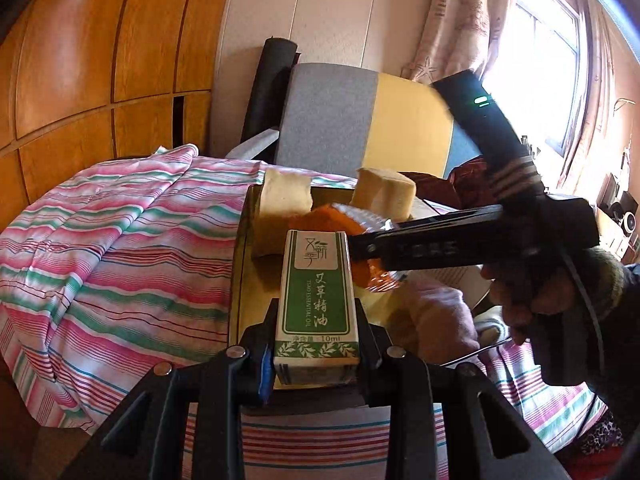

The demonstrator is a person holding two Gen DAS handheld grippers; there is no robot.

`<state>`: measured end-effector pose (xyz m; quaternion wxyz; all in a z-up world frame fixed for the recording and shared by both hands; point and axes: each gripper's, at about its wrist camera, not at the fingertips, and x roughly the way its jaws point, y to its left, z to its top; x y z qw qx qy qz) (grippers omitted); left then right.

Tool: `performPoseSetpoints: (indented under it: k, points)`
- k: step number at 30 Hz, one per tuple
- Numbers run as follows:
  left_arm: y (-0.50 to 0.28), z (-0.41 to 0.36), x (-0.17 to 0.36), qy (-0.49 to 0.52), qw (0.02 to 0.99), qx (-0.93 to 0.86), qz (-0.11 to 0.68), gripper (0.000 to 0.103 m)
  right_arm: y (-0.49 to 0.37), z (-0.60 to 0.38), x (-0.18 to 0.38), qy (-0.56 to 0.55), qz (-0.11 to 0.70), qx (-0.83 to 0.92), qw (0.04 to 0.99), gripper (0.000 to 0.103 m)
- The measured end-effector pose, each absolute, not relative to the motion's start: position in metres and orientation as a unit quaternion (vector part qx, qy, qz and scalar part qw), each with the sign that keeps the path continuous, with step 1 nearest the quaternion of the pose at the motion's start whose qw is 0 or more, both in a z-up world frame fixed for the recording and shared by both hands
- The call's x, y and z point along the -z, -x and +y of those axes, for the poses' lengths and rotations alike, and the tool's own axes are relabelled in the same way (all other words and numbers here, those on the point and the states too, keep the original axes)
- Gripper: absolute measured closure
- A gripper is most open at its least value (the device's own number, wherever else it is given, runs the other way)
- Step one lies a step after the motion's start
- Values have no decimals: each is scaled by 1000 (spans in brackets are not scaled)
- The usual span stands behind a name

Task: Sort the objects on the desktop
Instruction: 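Carry the green box and orange snack bag into the gold tray and open both grippers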

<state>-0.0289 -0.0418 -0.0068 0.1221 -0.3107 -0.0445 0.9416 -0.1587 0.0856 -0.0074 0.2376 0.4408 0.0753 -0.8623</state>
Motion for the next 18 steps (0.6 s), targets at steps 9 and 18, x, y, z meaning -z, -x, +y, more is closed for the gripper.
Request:
performPoseSetpoints:
  k: [9,18]
  points:
    - [38,-43,14,324,117,-938,-35,72,176,82,18,-447,73,862,229,36]
    - [52,-41,15,344,113,-932,-25,72,146,107,-17,-380,25,889,255,32]
